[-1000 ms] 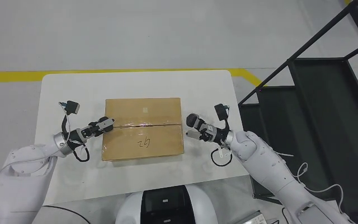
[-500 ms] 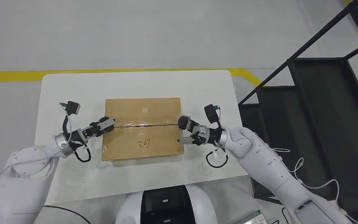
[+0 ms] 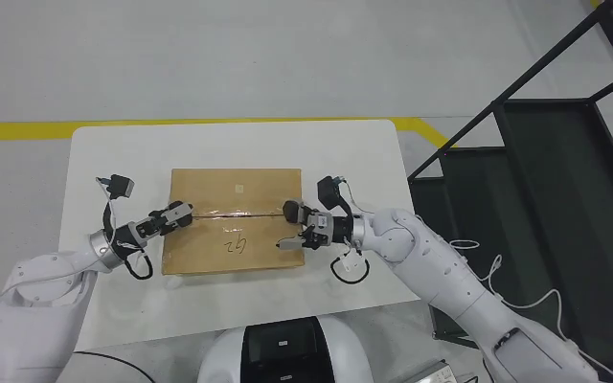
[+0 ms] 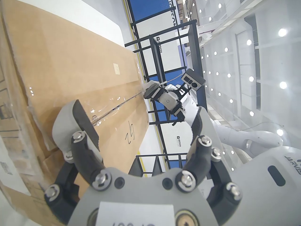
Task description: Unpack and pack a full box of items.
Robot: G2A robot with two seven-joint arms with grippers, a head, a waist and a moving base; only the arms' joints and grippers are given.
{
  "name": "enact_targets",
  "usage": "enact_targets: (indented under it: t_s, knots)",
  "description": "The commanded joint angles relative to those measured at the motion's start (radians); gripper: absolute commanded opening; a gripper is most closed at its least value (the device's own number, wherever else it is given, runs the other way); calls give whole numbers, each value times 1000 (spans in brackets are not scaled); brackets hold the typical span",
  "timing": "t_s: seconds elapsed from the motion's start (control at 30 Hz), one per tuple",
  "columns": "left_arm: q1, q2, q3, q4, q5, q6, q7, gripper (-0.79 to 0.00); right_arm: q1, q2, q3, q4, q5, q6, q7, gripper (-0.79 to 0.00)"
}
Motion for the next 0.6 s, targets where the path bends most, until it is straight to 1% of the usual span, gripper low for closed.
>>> enact_targets:
  t_s: [0.0, 0.13, 0.27, 0.47, 0.57]
  knots:
    - [0, 0, -2, 4, -5, -2, 1, 0, -1, 1, 10, -19, -17, 49, 11, 0]
    - [1, 0, -7, 12, -10, -3, 9, 0, -25, 9, 39, -74, -72, 130, 24, 0]
    - [6, 1, -24, 20, -16, -9, 28, 0, -60, 18, 70, -129, -103, 177, 41, 0]
    - [37, 4, -81, 24, -55, -32, 79, 0, -93, 27, 110, -179, -85, 185, 52, 0]
    - [54, 6, -105, 30, -53, -29, 97, 0, -103, 30, 128, -189, -72, 185, 47, 0]
